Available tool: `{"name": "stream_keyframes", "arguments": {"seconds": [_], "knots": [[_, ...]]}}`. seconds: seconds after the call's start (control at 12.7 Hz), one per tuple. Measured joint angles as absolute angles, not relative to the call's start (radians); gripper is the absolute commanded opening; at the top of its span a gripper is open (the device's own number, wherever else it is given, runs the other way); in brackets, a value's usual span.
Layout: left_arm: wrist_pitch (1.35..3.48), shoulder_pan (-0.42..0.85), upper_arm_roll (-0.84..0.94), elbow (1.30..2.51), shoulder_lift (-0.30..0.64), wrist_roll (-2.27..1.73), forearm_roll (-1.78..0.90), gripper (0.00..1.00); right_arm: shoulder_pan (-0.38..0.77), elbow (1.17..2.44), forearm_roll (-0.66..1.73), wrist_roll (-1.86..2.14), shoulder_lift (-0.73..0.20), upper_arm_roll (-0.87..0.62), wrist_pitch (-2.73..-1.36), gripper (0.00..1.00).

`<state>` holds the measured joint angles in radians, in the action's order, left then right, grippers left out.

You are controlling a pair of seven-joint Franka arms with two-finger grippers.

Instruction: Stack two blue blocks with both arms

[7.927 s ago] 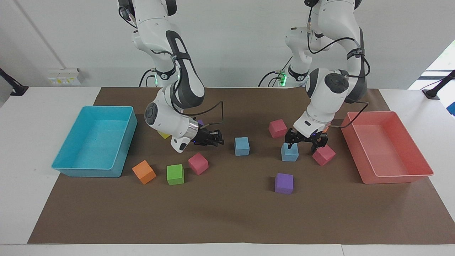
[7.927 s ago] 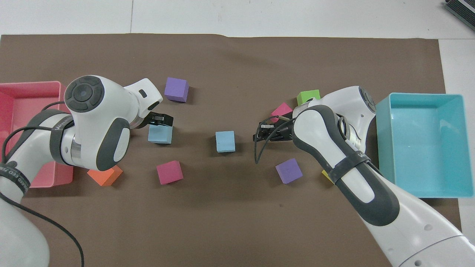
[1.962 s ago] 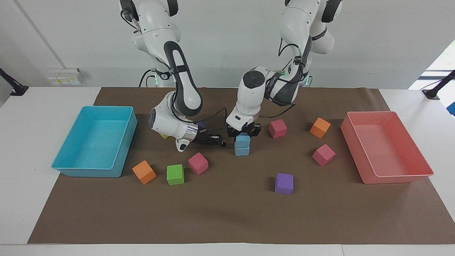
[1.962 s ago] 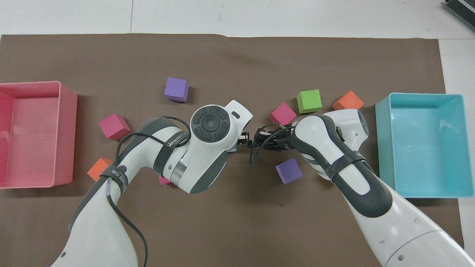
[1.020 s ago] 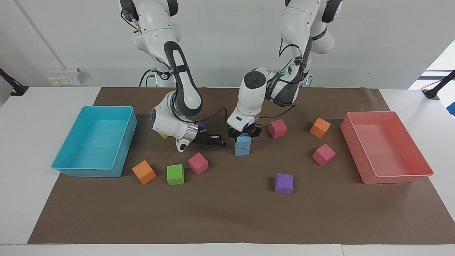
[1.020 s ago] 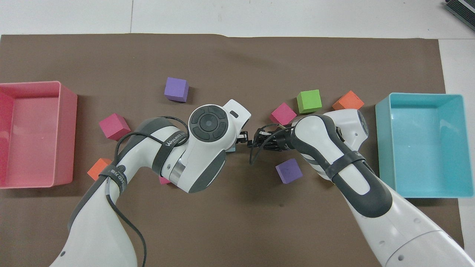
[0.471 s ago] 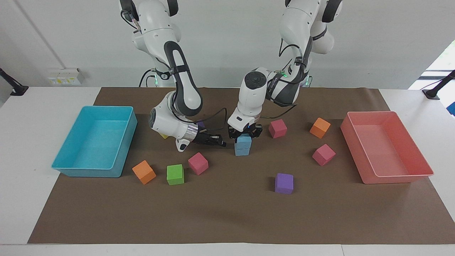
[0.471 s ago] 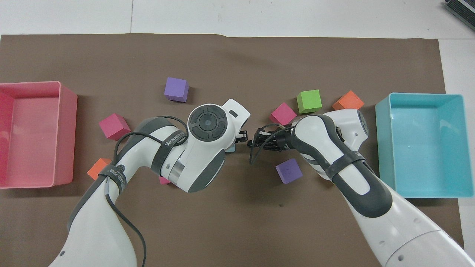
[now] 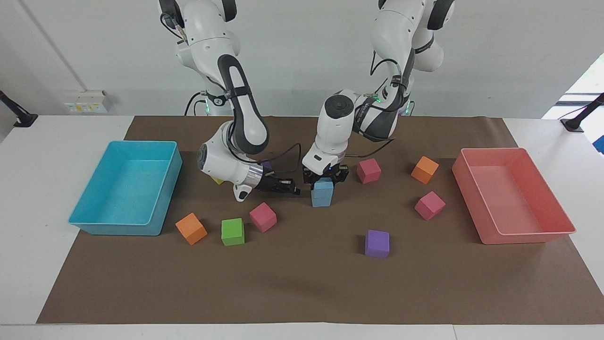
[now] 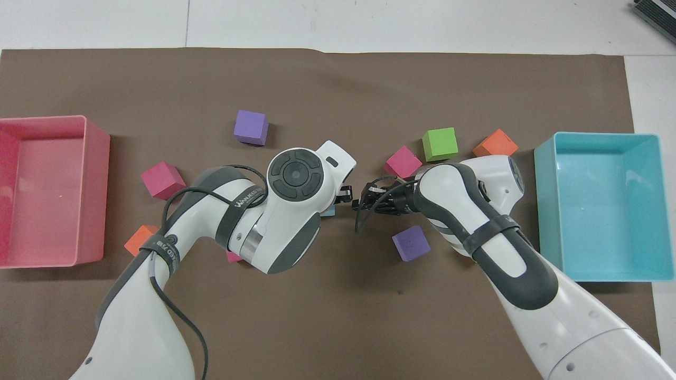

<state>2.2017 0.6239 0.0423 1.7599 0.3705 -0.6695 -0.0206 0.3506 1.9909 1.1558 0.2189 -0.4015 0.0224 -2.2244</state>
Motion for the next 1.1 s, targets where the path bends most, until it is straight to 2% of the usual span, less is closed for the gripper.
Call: {"name": "stream_keyframes", "arguments": {"seconds": [0.39, 0.71, 0.94, 1.1], "knots": [[2.205, 0.624, 0.041, 1.753, 0.354, -0.669, -0.02, 1.0, 0.351, 1.991, 1.156, 0.219, -0.401, 0.022, -2.224, 0.0], [2.182, 0.618, 0.037, 1.75, 0.273, -0.667, -0.02, 1.0, 0.351, 1.991, 1.156, 0.222, -0.401, 0.022, -2.224, 0.0], [2.087, 0.568, 0.025, 1.752, 0.21, -0.578, -0.019, 1.0, 0.351, 1.991, 1.156, 0.242, -0.401, 0.022, -2.224, 0.0], [2.025, 0.48, 0.021, 1.756, 0.166, -0.441, -0.018, 1.0, 0.35, 1.99, 1.156, 0.243, -0.392, 0.023, -2.224, 0.0]]}}
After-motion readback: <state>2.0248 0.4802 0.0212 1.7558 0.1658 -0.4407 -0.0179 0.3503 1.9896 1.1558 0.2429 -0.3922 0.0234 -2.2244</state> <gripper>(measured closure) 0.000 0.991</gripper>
